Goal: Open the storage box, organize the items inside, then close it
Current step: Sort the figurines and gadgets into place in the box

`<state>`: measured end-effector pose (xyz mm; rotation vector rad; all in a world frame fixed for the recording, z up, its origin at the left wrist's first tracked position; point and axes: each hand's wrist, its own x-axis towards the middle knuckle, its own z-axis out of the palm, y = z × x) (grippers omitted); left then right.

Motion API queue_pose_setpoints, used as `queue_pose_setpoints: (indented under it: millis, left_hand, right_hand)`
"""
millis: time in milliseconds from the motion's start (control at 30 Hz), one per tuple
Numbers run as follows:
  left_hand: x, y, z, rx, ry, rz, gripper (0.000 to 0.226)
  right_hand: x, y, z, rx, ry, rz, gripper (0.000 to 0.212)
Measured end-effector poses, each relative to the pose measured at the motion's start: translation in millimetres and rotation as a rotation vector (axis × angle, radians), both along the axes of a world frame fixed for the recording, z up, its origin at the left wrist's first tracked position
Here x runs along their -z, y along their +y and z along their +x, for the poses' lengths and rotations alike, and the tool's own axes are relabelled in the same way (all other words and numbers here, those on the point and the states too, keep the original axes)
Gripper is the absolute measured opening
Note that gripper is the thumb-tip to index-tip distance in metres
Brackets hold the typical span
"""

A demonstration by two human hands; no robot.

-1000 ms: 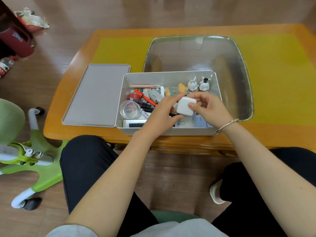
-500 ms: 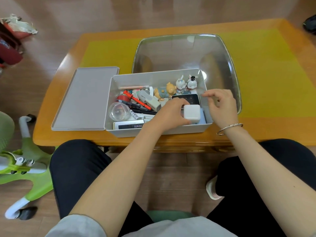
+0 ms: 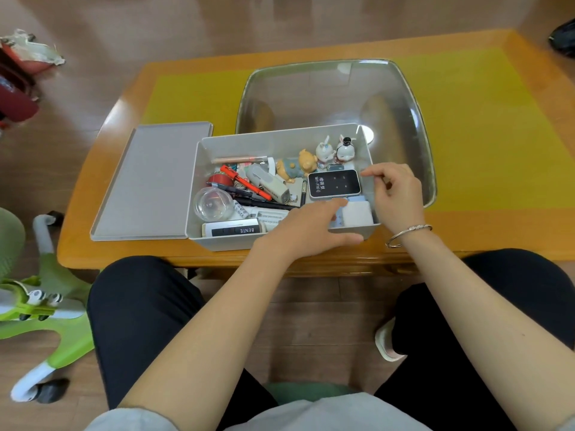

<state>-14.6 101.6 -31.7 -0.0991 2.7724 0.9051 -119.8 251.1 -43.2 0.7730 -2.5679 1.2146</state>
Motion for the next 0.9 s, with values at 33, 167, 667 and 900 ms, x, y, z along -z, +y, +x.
queue_pose_setpoints:
  millis: [33,167,667,900]
  left_hand:
    - [0.4,2.6,1.0,0.024,0.009,-0.029,0.082]
    - [-0.7,9.8,-1.5,0.097,0.05,-0.087,0.077]
    - [8.2,0.9,-1.3,0.031,0.019,-0.153,0.067]
    - [9.6,1.9,-7.4,0.031,-0.044,-0.111,0.077]
  right_hand:
    - [0.5,-0.2,-0.2,0.007,-0.01,-0.003,0.024]
    - [0.6,-0.6,0.3,0.02,-0.033,-0.016,0.025]
    - [1.4,-0.5,1.0,0.016,-0.017,0.026,0.026]
    - [-0.2,-2.0,2.6,0.034,0.005,0.049,0.027]
